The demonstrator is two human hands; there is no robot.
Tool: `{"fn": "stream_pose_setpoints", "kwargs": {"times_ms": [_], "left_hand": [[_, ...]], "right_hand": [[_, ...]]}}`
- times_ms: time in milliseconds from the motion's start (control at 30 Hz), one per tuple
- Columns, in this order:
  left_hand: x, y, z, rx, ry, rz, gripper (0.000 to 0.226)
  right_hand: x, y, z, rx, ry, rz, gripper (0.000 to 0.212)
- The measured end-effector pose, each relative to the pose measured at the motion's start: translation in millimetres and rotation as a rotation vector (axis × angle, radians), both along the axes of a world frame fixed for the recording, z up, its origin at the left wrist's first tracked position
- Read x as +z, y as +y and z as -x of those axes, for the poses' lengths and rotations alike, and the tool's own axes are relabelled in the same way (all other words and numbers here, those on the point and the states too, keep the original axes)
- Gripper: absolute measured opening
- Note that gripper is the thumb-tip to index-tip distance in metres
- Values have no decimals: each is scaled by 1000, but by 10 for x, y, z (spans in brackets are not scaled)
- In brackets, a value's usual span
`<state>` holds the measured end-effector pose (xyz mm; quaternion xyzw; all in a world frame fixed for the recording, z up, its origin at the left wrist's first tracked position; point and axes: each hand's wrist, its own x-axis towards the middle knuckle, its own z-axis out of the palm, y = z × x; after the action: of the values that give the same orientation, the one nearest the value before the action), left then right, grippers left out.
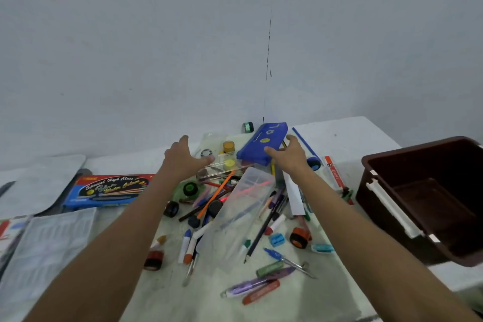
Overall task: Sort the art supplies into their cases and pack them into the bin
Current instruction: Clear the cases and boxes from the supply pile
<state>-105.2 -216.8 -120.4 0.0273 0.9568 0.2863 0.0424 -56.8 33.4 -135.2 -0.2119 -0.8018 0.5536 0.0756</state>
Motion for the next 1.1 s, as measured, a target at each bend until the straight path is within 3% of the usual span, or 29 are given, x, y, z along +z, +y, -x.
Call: {"fn": "stream_pose_setpoints", "kwargs": {"times_ms": [100, 167, 333, 433, 567, 667, 800, 1100], "left_hand": [[49, 23, 180, -39, -147, -61, 109], [68, 58, 264, -97, -257, -51, 102], [43, 168, 372, -87, -357, -52, 99], [-16, 260, 346, -9, -297, -61, 109], [-13, 234, 172, 63, -153, -93, 90], [81, -34, -13, 65, -98, -144, 97], [236, -684, -359, 122, -8, -147, 101], [469, -2643, -1159, 510, 87, -61, 104]], "right_hand": [[-67, 31, 213, -29, -35, -8, 63], [-127, 43, 298, -39, -61, 1, 61], [-192, 86, 353, -71, -50, 53, 63], [-145, 117, 295, -90, -13, 196, 73], [-5, 56, 89, -60, 73, 335, 75], [103, -148, -71, -6, 169, 367, 72], [240, -712, -200, 158, 237, 350, 69], [475, -2620, -256, 572, 257, 581, 62]]}}
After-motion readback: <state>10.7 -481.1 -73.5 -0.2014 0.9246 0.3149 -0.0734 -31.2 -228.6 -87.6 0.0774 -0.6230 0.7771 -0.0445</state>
